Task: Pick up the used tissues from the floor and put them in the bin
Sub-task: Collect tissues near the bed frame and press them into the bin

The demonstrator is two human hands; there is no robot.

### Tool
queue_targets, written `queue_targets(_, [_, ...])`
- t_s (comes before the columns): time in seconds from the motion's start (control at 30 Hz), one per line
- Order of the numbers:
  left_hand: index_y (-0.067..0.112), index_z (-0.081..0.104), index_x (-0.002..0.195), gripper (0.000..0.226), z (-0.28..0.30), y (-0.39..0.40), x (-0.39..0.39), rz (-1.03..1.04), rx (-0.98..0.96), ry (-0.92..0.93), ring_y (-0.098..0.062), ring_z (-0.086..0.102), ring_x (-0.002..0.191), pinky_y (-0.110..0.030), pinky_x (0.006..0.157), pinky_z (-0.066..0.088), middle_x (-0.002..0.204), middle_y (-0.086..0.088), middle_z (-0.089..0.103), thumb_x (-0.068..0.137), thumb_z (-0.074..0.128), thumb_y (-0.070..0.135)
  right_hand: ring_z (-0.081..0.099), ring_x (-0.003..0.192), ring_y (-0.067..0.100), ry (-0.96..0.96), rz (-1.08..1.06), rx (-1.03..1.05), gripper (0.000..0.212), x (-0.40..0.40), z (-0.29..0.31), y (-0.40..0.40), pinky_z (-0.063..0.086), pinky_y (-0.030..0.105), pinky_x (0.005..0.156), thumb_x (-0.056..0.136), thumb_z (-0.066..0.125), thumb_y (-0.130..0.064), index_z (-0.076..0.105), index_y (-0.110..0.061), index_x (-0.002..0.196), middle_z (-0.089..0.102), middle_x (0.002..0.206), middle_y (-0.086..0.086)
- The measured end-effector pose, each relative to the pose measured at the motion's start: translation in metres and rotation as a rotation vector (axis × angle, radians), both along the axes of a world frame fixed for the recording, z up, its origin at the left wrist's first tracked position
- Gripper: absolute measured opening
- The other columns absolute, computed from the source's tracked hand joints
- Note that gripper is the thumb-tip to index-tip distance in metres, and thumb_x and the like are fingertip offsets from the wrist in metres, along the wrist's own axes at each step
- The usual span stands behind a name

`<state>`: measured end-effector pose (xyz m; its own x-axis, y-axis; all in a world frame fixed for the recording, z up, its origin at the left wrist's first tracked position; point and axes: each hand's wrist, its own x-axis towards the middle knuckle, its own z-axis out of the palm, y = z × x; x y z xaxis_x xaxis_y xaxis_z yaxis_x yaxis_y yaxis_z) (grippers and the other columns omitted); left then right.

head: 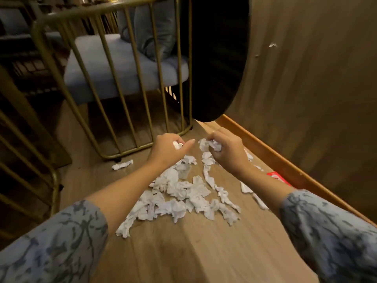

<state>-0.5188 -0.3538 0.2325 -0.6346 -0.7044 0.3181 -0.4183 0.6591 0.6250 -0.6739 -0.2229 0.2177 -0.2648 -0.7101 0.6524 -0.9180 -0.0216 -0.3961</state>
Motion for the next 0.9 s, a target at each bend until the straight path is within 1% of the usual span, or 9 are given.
queue_targets(0.1, [0.014,0.065,0.065,0.04,0.023,0.035,-0.045,-0.03,0.13,0.058,-0.013,0.059,0.069,-0.029,0.061,0.044,0.065,0.002,0.063,0.083,0.058,0.049,0.057,0.082,0.011,-0.038,-0.052,-0.055,0.014,-0.022,0.025,0.046,0.053,0.026,0.068,0.08,0.076,-0.006,0.069,-0.014,0.089,0.064,0.089,0.0])
queue_targets(0.2, [0.009,0.059,0.07,0.047,0.04,0.088,-0.093,-0.131,0.278,0.085,-0.026,0.06,0.07,-0.042,0.066,0.05,0.068,-0.009,0.06,0.082,0.033,0.047,0.058,0.081,0.009,-0.069,-0.126,-0.091,0.011,-0.043,0.044,0.102,0.051,0.017,0.07,0.081,0.077,-0.013,0.07,-0.016,0.088,0.064,0.089,-0.001])
queue_targets(0.27, [0.009,0.056,0.073,0.043,0.052,0.131,-0.123,-0.223,0.374,0.12,-0.032,0.061,0.073,-0.043,0.063,0.05,0.071,-0.014,0.058,0.085,0.028,0.04,0.057,0.079,0.008,-0.09,-0.217,-0.1,0.01,-0.059,0.054,0.142,0.047,0.009,0.07,0.081,0.078,-0.015,0.07,-0.017,0.087,0.064,0.088,-0.002])
queue_targets(0.37, [0.015,0.052,0.077,0.028,0.063,0.19,-0.16,-0.341,0.46,0.102,-0.018,0.055,0.072,-0.025,0.057,0.042,0.075,-0.006,0.054,0.096,0.035,0.025,0.057,0.075,0.007,-0.148,-0.41,-0.134,0.01,-0.078,0.063,0.203,0.043,0.008,0.064,0.084,0.075,-0.026,0.069,-0.018,0.083,0.063,0.083,-0.005])
queue_targets(0.43, [0.014,0.059,0.087,0.02,0.062,0.223,-0.182,-0.42,0.528,0.071,-0.013,0.057,0.078,-0.022,0.061,0.046,0.084,-0.003,0.059,0.096,0.042,0.023,0.058,0.072,0.008,-0.158,-0.536,-0.179,0.016,-0.088,0.067,0.244,0.046,0.015,0.06,0.086,0.071,-0.033,0.067,-0.019,0.079,0.062,0.079,-0.007])
queue_targets(0.5, [0.018,0.064,0.097,0.016,0.056,0.254,-0.201,-0.521,0.614,0.058,-0.015,0.064,0.089,-0.022,0.07,0.055,0.097,-0.001,0.065,0.094,0.049,0.023,0.058,0.071,0.009,-0.161,-0.656,-0.197,0.017,-0.093,0.07,0.284,0.048,0.017,0.059,0.088,0.069,-0.033,0.066,-0.021,0.077,0.062,0.077,-0.008])
queue_targets(0.6, [0.02,0.066,0.106,0.017,0.048,0.307,-0.22,-0.677,0.654,0.041,-0.01,0.063,0.094,-0.011,0.066,0.049,0.106,0.005,0.064,0.095,0.054,0.025,0.058,0.071,0.008,-0.179,-0.832,-0.203,0.018,-0.091,0.07,0.343,0.045,0.015,0.06,0.088,0.068,-0.035,0.066,-0.021,0.078,0.062,0.077,-0.008])
queue_targets(0.7, [0.02,0.065,0.108,0.024,0.044,0.371,-0.229,-0.805,0.678,0.006,-0.004,0.056,0.095,-0.017,0.072,0.043,0.104,0.011,0.06,0.097,0.05,0.035,0.059,0.072,0.007,-0.199,-1.003,-0.226,0.018,-0.076,0.063,0.399,0.045,0.015,0.061,0.089,0.067,-0.035,0.066,-0.021,0.078,0.062,0.076,-0.007])
queue_targets(0.9, [0.019,0.066,0.1,0.038,0.026,0.502,-0.218,-0.958,0.95,-0.087,-0.001,0.051,0.085,-0.018,0.066,0.038,0.091,0.017,0.057,0.098,0.04,0.046,0.06,0.074,0.007,-0.263,-1.291,-0.284,0.023,-0.024,0.044,0.498,0.046,0.019,0.064,0.094,0.06,-0.036,0.063,-0.026,0.073,0.061,0.073,-0.011])
